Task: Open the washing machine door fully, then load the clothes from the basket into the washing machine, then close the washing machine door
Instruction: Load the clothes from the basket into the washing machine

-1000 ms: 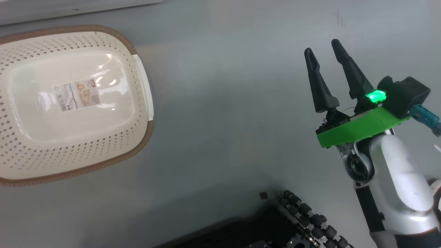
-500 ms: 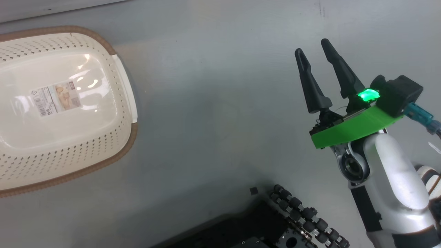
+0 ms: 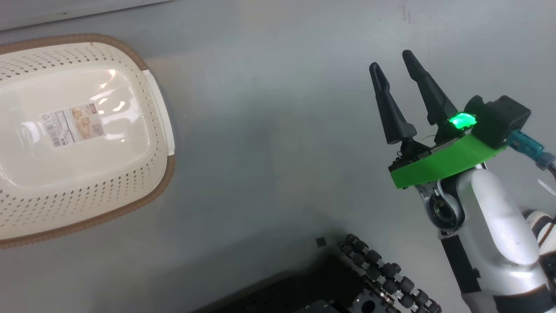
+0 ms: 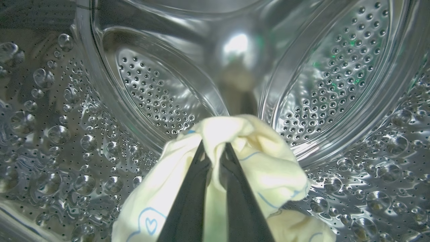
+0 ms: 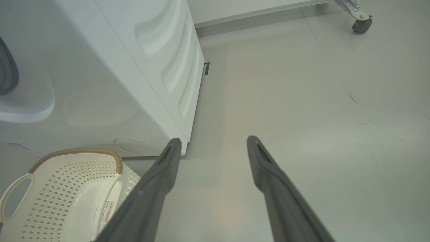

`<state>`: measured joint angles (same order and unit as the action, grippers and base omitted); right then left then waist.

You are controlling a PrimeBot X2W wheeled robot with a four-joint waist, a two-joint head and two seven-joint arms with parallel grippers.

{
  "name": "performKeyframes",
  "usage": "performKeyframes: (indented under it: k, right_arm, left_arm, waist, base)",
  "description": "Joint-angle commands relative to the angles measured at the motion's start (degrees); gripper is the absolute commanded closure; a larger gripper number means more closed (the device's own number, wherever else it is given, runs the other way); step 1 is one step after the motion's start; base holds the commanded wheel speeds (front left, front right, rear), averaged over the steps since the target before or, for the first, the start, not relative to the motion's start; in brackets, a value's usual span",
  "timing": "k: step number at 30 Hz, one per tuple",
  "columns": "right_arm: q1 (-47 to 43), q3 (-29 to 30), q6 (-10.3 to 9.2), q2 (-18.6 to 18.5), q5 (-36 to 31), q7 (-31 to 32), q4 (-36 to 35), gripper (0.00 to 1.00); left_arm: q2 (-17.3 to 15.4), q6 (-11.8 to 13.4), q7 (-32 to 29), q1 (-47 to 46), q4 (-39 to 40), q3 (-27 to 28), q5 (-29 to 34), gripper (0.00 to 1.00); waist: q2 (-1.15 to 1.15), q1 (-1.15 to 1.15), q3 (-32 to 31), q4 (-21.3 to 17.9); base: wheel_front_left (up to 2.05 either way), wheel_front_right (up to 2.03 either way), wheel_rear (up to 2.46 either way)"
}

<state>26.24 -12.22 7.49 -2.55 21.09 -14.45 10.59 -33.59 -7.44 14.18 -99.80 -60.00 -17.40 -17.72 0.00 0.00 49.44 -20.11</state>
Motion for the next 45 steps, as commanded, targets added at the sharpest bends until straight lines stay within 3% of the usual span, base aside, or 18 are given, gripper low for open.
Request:
performKeyframes:
  k: [1,7,8,9,22,45]
  right_arm:
    - [-1.3,-0.7,0.0,-0.3,-0.3,-0.5,-1.2,0.0]
    - [-1.2,-0.4,0.0,-0.3,-0.7,-0.5,-1.1,0.0]
    - [-1.2,-0.3,0.0,-0.3,-0.8,-0.5,-1.0,0.0]
    - [-1.1,-0.3,0.0,-0.3,-0.8,-0.5,-1.0,0.0]
    - [-1.4,2.7,0.0,-0.3,-4.5,-0.5,-0.9,0.0]
    - [-5.3,7.6,0.0,-0.3,-13.6,-0.5,-0.6,0.0]
  left_arm:
    - [-1.9,0.2,0.6,-2.2,1.0,-0.4,0.5,1.0]
    - [-1.4,0.1,0.8,-2.2,-0.2,-1.1,-0.1,1.0]
    - [-1.4,0.1,0.8,-2.0,-0.3,-1.3,-0.1,0.54]
    - [-1.3,0.0,0.8,-1.8,-0.3,-1.4,-0.1,0.0]
    - [1.0,0.0,0.8,6.8,5.0,-2.7,-4.5,0.0]
    - [7.9,0.0,0.8,34.1,18.8,-0.4,-11.1,0.0]
  waist:
    - [0.0,0.0,0.0,0.1]
    - [0.0,0.0,-0.3,0.4]
    - [0.0,0.0,-0.3,0.5]
    - [0.0,0.0,-0.4,0.6]
    - [0.0,0.0,-4.1,4.2]
    - [0.0,0.0,-13.6,15.0]
  base:
    - [0.0,0.0,0.0]
    - [0.0,0.0,0.0]
    - [0.0,0.0,0.0]
    - [0.0,0.0,0.0]
    - [0.0,0.0,0.0]
    - [0.0,0.0,0.0]
